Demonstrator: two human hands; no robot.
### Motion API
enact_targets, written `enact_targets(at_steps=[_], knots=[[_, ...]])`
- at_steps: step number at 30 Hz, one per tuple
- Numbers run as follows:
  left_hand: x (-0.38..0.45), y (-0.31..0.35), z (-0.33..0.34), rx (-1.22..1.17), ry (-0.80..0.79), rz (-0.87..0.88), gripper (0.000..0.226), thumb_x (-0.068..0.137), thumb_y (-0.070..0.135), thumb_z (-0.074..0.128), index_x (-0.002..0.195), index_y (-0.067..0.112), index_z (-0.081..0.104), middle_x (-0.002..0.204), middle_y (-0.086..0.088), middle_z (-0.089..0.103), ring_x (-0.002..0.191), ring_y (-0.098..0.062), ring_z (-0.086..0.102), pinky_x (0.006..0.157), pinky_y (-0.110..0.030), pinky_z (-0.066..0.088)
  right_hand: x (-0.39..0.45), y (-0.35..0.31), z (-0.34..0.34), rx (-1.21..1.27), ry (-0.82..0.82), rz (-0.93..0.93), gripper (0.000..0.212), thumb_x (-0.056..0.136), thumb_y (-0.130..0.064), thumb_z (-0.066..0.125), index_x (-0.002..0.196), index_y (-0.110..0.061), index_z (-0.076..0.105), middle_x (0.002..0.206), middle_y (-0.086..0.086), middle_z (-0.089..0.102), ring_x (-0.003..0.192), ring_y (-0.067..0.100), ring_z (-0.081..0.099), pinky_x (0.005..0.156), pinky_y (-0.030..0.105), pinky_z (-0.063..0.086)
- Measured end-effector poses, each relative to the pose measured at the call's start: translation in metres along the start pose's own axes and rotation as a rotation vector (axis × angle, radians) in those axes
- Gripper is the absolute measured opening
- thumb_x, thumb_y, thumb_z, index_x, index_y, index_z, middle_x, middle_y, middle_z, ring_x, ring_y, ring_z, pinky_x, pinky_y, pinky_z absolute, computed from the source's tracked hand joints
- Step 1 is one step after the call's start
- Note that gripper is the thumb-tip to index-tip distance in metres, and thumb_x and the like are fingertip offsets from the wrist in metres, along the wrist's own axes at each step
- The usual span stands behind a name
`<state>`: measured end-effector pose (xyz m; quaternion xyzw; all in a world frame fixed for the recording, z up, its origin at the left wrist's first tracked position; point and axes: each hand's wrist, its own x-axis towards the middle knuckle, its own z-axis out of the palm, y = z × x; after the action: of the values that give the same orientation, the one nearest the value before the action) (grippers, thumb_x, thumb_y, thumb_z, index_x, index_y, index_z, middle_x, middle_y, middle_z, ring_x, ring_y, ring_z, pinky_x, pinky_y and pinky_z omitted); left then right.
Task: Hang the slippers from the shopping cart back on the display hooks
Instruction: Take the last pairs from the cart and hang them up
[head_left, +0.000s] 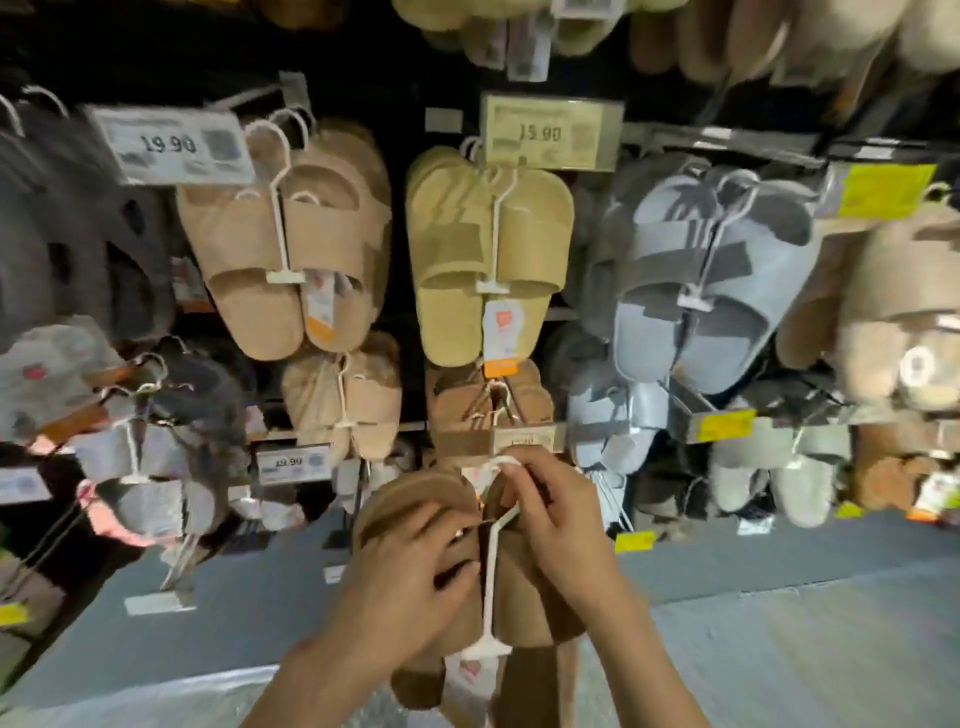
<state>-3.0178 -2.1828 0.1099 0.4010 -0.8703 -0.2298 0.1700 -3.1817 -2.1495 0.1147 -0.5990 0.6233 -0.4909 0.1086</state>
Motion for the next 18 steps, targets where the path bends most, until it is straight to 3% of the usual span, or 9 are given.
enact_targets(at_steps=[3,6,10,13,18], knots=[[0.021,-0.009,0.043,-0.058,-0.133,-0.004,0.037,0.087,0.04,0.054,0.123,0.039,0.051,0.13,0.021,0.046,0.12,-0.005,0.046,0.1,-0.025,0.038,-0.017,0.049,0.006,-0.033,0.018,0.108,0.022,0.093,-0.04,0.04,0.094,-0.031,0.059,0.078,-0.015,0.062,0.073,0.009,0.061,0.069,0.041,0.05],[0.042,-0.018,0.081,-0.087,-0.229,-0.016,0.037,0.091,0.03,0.055,0.127,0.034,0.05,0.129,0.021,0.043,0.122,-0.004,0.042,0.096,-0.014,0.031,-0.027,0.093,0.014,0.009,0.05,0.256,0.019,0.092,-0.041,0.041,0.091,-0.039,0.06,0.079,-0.017,0.063,0.075,0.006,0.061,0.071,0.038,0.051],[0.071,-0.038,0.125,-0.171,-0.346,-0.074,0.037,0.087,0.021,0.062,0.123,0.025,0.058,0.126,0.01,0.051,0.115,-0.012,0.054,0.099,-0.023,0.042,-0.025,0.136,0.022,0.041,0.038,0.401,0.02,0.091,-0.037,0.045,0.081,-0.051,0.056,0.076,-0.026,0.062,0.072,0.001,0.058,0.071,0.03,0.048],[0.094,-0.048,0.147,-0.207,-0.409,-0.113,0.038,0.087,0.02,0.062,0.124,0.024,0.058,0.127,0.008,0.053,0.108,-0.009,0.058,0.096,-0.023,0.046,-0.012,0.162,0.025,0.02,-0.011,0.459,0.029,0.094,-0.03,0.048,0.078,-0.053,0.055,0.071,-0.025,0.061,0.068,0.001,0.056,0.069,0.028,0.046],[0.135,-0.06,0.17,-0.255,-0.453,-0.148,0.038,0.087,0.02,0.061,0.125,0.02,0.057,0.125,0.001,0.057,0.112,-0.014,0.057,0.098,-0.029,0.045,0.016,0.204,0.028,0.013,-0.068,0.527,0.026,0.095,-0.028,0.048,0.072,-0.039,0.054,0.065,-0.018,0.061,0.064,0.002,0.056,0.067,0.029,0.047]])
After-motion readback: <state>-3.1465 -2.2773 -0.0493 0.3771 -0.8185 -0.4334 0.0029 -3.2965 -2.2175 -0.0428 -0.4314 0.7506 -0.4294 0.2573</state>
